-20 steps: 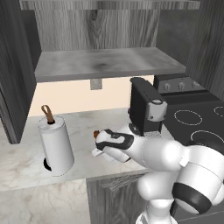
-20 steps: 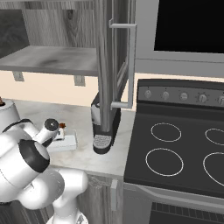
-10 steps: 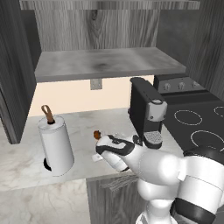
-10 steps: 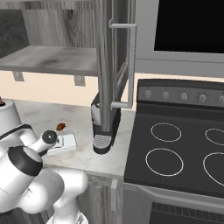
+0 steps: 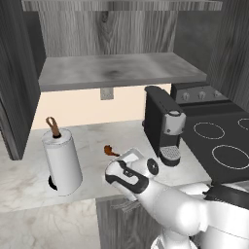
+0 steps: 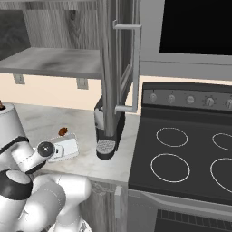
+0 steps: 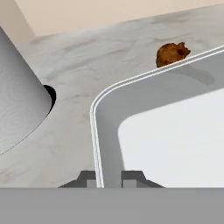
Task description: Retrieve the tupperware from the cabinet, then place the raw meat into the tupperware to avoid contamination.
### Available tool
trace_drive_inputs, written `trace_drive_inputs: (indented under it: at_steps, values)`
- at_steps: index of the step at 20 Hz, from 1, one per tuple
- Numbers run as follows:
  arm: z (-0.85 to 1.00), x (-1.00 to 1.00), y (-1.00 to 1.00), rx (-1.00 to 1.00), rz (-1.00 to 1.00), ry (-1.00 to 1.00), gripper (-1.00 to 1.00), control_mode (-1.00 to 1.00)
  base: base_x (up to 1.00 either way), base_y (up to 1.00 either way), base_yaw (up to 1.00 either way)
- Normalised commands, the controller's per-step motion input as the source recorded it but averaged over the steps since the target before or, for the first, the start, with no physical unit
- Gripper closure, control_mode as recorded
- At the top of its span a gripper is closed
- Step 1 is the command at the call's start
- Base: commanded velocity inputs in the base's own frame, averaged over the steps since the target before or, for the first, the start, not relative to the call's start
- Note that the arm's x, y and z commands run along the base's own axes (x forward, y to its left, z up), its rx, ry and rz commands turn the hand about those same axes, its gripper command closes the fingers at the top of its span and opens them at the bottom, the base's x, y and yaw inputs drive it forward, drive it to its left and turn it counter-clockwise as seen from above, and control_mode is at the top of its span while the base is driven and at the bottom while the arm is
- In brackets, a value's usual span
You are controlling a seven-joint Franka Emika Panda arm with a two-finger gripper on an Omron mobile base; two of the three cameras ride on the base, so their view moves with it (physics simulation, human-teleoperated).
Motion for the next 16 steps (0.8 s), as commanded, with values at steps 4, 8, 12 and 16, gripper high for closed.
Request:
trace_drive_inputs:
  at_steps: [4,8,12,16]
  values:
    - [-0.20,-0.15,0.00,0.03,-0.12,0.00,1.00,-1.00,0.00,0.00,0.00]
    - [-0.16,-0.01,0.06,0.01,-0.10,0.00,1.00,-1.00,0.00,0.00,0.00]
    - [-0.08,0.15,0.17,0.00,-0.08,0.02,1.00,-1.00,0.00,0.00,0.00]
    - [-0.04,0.26,0.20,0.00,-0.06,0.02,1.00,-1.00,0.00,0.00,0.00]
